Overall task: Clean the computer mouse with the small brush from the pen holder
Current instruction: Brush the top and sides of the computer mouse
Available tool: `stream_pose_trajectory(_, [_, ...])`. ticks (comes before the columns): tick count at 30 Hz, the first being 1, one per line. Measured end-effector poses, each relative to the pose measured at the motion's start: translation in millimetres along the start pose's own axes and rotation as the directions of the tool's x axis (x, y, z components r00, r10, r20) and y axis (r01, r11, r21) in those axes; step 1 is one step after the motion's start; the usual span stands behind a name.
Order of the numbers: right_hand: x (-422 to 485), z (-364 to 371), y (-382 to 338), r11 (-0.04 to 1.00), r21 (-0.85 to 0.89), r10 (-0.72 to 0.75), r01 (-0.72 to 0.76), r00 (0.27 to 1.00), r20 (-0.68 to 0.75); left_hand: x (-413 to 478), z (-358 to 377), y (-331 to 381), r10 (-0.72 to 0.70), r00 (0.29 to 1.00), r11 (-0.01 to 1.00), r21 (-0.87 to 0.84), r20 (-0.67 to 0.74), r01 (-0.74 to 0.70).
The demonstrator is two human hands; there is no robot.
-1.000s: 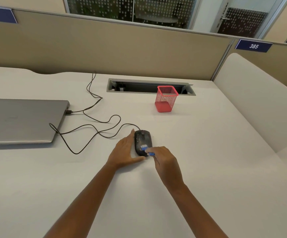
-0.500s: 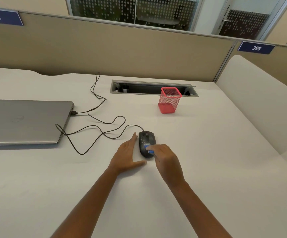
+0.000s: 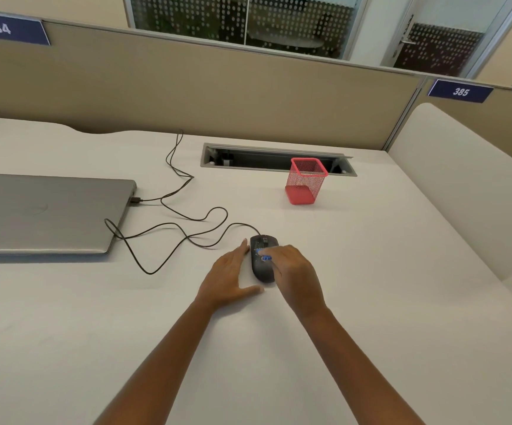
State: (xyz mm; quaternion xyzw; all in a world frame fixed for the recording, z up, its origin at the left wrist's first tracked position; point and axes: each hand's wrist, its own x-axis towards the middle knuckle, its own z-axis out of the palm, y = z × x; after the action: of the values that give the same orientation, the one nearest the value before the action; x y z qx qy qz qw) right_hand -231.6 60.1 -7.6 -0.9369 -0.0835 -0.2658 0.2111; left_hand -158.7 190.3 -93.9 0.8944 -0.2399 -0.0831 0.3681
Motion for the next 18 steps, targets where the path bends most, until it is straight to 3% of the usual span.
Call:
stream_pose_trajectory(8, [-34, 6, -2, 0.985, -0.014, -0.169, 0.17, 0.984, 0.061, 2, 3, -1, -0.008, 1.0, 0.999, 0.031, 0.011, 0.007])
stream_pose_trajectory(13, [-5, 2, -4, 0.993, -0.086, -0.086, 0.087, 0.996, 0.015, 1, 3, 0, 0.022, 0.999, 0.998, 0.052, -0.026, -0.02])
stream_pose_trajectory(18, [-11, 11, -2, 0.991, -0.101, -0.077, 0.088, 0.991, 0.111, 1, 2, 1, 0.023, 1.0, 0.998, 0.053, -0.017, -0.022])
